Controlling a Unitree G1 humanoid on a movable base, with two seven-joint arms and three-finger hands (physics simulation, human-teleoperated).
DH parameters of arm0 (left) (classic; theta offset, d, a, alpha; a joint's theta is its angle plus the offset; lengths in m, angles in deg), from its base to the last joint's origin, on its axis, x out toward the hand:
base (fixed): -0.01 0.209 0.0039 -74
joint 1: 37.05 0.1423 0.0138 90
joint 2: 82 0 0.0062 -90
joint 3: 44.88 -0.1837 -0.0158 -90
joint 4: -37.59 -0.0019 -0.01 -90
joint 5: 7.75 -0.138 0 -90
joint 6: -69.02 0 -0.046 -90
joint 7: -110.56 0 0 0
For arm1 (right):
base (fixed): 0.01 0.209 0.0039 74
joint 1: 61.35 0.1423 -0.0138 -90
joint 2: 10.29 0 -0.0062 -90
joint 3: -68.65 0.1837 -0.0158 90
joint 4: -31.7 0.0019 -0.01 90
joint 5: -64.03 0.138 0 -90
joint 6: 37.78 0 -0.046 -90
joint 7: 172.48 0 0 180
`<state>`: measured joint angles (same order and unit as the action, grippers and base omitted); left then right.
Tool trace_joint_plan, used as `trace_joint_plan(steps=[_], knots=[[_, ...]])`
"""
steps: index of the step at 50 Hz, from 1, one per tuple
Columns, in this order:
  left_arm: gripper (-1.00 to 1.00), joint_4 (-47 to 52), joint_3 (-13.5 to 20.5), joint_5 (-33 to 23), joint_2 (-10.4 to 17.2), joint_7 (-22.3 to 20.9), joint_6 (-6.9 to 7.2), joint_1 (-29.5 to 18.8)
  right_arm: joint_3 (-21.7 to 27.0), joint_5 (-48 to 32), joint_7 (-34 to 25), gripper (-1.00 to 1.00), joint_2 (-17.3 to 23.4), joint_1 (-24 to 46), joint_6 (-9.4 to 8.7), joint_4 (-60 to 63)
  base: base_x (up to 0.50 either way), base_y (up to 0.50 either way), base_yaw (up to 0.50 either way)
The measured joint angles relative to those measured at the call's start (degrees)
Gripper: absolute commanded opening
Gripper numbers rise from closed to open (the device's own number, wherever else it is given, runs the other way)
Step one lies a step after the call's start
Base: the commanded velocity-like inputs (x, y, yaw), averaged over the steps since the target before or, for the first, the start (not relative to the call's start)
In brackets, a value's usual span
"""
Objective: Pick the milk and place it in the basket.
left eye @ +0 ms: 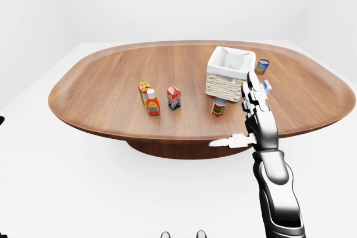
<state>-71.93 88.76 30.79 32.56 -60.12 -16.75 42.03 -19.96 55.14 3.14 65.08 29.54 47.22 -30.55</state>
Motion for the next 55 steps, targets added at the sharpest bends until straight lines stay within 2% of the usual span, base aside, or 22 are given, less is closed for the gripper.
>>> trace_joint_plan(steps=[19,55], knots=[[1.00,0.0,0.0,0.0,0.0,0.0,-0.07,0.0,-0.5,-0.5,0.3,1.00,0.2,0.3,0.00,0.4,0.03,0.00,0.00],[1.00,0.0,-0.1,0.0,-0.1,0.0,-0.09,0.0,-0.6,-0.8,-0.1,1.00,0.1,0.3,0.00,-0.1,0.48,0.05,0.00]])
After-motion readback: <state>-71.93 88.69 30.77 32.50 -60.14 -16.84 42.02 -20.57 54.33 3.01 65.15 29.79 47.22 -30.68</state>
